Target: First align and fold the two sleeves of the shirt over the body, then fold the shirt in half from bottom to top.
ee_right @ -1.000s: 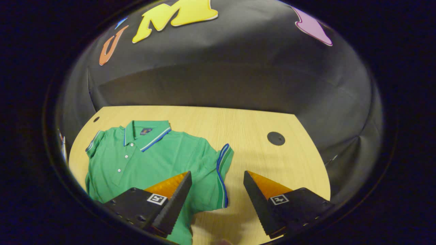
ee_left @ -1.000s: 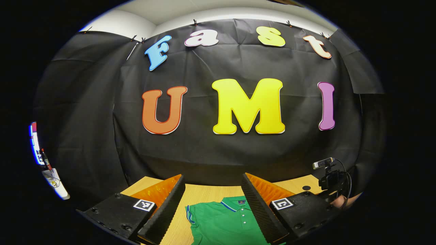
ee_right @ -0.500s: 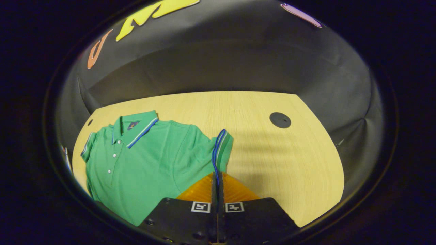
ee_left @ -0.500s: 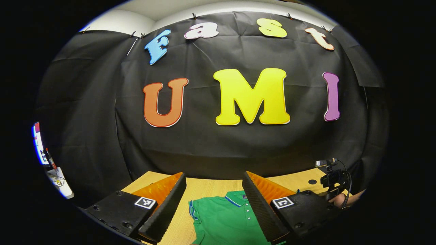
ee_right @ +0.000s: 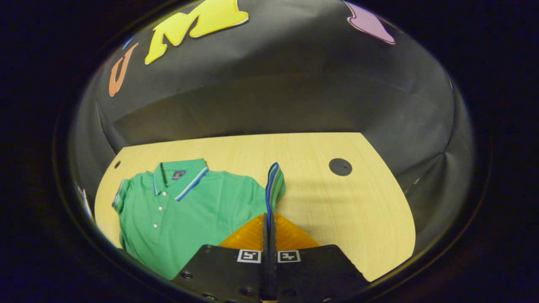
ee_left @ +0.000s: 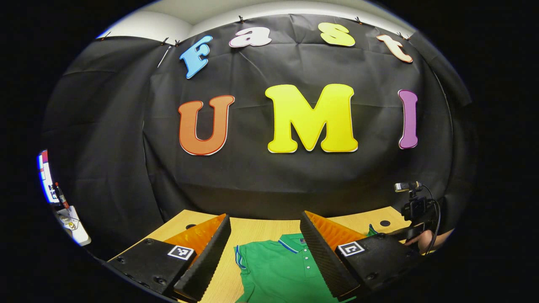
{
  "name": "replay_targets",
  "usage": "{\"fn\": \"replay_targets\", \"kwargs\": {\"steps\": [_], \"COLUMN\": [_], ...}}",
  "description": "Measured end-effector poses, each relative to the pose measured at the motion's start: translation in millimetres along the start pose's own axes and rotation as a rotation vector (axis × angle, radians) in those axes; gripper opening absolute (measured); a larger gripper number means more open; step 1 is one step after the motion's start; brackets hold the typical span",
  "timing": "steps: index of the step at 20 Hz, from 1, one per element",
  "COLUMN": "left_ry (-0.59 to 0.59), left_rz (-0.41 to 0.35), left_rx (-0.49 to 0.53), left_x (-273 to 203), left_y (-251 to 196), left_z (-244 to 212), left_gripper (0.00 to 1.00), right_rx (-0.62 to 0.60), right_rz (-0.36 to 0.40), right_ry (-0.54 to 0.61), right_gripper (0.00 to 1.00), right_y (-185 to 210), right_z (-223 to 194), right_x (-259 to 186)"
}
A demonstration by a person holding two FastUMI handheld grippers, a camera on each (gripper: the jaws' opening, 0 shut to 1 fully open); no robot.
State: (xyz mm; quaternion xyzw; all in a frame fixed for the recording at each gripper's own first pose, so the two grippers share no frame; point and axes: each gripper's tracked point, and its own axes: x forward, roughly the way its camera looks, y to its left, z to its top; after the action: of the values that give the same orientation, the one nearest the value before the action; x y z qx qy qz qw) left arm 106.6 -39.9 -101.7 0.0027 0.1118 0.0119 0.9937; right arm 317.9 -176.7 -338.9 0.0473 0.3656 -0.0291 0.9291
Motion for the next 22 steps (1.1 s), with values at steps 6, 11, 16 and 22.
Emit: {"fn": "replay_targets", "kwargs": {"steps": [6, 11, 16, 22], "left_ry": [-0.016, -0.005, 0.007, 0.024], "left_rz": [0.053, 0.092, 0.116, 0.095], "left_rx": [0.009, 0.005, 0.014, -0.026], "left_x": [-16, -26, -33, -25], "left_y": [31, 52, 64, 58], "left_z": [5, 2, 2, -3], "left_gripper": [1.0, 1.0, 1.0, 1.0], "right_rx": [-0.038, -0.057, -0.019, 0.011], "right_rz": [0.068, 0.059, 0.057, 0.116], "right_ry": [0.009, 0.046, 0.072, 0.002], "right_gripper": [0.0, 0.0, 0.0, 0.54], "right_y": [81, 113, 136, 147], "right_z": [5, -7, -16, 6], "right_x": [2, 22, 36, -3]}}
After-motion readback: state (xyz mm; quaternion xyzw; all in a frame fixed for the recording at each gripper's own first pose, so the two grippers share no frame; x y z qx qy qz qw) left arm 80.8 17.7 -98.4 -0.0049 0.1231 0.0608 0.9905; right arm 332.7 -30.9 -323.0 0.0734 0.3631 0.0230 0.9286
